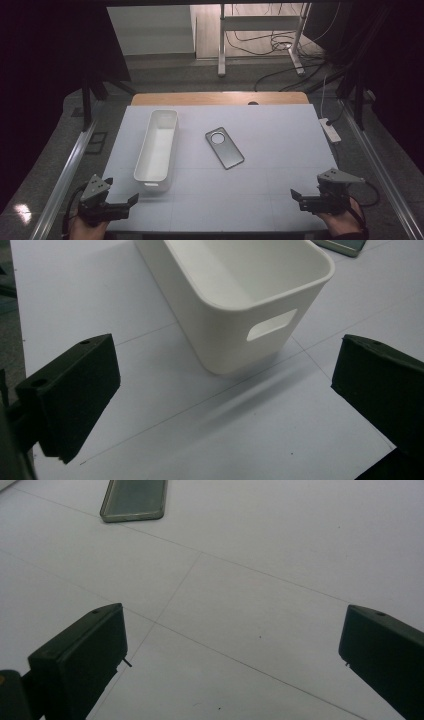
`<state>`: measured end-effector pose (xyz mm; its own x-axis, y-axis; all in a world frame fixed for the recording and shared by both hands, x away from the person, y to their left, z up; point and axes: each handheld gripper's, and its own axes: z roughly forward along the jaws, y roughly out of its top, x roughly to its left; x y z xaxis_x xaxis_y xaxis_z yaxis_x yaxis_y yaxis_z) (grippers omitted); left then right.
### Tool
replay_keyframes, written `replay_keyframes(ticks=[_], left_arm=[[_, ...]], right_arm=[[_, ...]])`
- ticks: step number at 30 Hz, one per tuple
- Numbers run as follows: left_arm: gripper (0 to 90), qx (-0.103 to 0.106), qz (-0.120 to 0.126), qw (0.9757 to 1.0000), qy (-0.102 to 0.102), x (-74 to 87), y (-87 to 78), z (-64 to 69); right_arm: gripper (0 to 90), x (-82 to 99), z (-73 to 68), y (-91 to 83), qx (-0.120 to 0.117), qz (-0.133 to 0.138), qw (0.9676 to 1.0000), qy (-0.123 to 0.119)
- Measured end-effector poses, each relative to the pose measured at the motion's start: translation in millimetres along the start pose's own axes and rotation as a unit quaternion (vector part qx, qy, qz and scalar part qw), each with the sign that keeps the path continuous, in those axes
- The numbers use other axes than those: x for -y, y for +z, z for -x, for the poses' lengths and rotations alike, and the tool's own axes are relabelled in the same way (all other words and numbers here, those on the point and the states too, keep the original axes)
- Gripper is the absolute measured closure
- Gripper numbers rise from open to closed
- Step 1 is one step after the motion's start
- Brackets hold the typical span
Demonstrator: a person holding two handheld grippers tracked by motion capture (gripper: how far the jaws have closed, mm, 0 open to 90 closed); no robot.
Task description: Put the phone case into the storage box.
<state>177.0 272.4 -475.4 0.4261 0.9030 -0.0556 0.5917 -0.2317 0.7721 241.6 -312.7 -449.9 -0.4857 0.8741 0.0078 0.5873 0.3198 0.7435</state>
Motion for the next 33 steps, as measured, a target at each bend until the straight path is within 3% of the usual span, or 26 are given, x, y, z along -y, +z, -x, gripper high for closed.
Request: replay_keyframes(ticks=[13, 33], left_arm=[[0.3, 0.005, 0.001, 1.0000, 0.008, 0.2, 0.2, 0.3], [0.6, 0.021, 0.011, 0.9997, 0.008, 1.4, -1.3, -1.6]], right_arm=[[0.0, -0.7, -1.0, 1.7, -0.004, -0.010, 0.9999, -0.006], [0.0, -6.1, 0.5, 10.6, -0.036, -0.028, 0.9990, -0.006]])
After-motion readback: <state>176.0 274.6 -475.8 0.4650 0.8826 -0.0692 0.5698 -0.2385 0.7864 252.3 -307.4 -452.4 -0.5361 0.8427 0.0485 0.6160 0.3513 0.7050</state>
